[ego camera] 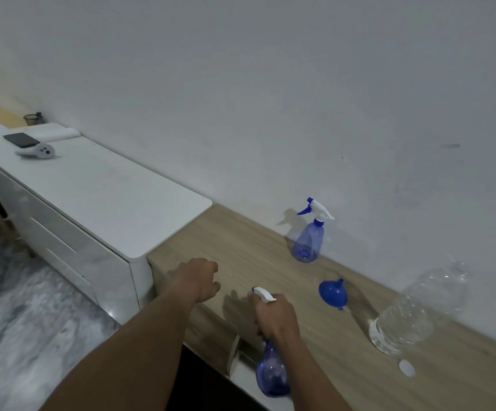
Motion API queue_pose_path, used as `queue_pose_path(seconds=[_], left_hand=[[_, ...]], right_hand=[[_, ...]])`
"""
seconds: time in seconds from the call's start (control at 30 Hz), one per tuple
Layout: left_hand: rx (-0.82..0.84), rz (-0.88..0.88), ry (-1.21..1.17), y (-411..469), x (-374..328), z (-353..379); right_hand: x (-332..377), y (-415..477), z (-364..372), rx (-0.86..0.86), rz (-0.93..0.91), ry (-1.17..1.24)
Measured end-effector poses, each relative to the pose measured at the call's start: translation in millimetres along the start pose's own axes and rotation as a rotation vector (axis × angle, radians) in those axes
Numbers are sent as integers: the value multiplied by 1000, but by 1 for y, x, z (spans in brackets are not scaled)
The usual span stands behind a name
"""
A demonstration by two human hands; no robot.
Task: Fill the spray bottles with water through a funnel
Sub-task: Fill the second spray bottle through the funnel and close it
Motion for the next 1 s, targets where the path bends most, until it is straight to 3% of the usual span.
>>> queue_pose_path(seconds=[0.63,1.0], left_hand=[[-4,8,-28,-15,4,-9],[-7,40,-84,-24,-8,-13]], right_hand=[[-8,-18,-10,-31,-18,-18],[4,-25,-26,-87,-189,168]])
Point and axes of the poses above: each hand's wrist, its own y-axis towards the middle knuckle, its own z-axis out of the palm, x = y × z, the point moved 4 cm from there along y, towards the middle knuckle, and after that the axes turned 2 degrees about -z, right-handed, at the moved point
